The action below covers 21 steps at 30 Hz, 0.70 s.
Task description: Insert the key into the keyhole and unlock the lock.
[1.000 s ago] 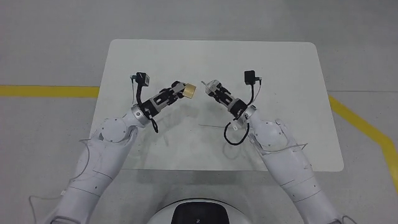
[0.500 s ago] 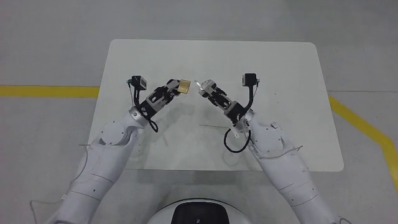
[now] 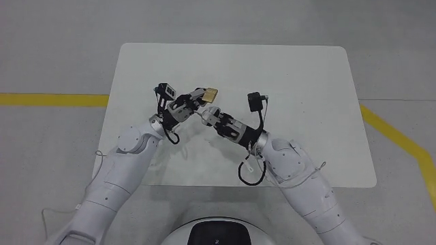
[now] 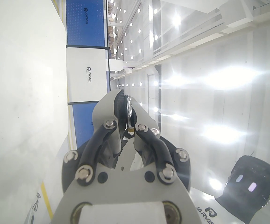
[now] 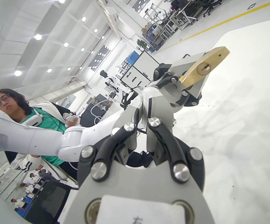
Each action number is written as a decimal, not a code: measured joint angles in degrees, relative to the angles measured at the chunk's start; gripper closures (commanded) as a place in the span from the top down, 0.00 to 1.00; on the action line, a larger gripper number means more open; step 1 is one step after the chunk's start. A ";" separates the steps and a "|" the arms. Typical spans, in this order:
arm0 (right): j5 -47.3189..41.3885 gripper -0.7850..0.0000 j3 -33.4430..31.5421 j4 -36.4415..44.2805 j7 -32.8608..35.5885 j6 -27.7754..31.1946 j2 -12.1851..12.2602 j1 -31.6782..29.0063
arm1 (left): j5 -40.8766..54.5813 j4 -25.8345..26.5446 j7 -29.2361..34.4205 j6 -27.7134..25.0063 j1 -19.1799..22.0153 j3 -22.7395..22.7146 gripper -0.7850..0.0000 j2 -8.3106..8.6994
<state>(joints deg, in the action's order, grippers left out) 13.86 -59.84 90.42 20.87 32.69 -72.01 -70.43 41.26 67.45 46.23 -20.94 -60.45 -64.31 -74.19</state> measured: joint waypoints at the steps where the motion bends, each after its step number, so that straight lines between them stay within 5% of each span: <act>1: 0.48 0.00 0.16 -0.13 -0.34 -0.20 -0.06 0.12 | 0.21 -0.01 0.30 0.08 0.04 0.03 0.00 -0.04; 21: -4.45 0.00 -1.67 -4.16 -2.62 0.02 -0.53 2.67 | -0.35 0.13 5.25 1.49 0.62 -1.08 0.00 -0.02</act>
<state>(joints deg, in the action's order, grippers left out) 9.41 -61.51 86.26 18.25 32.72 -72.55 -67.75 40.91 67.58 51.48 -19.44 -59.83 -65.40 -74.21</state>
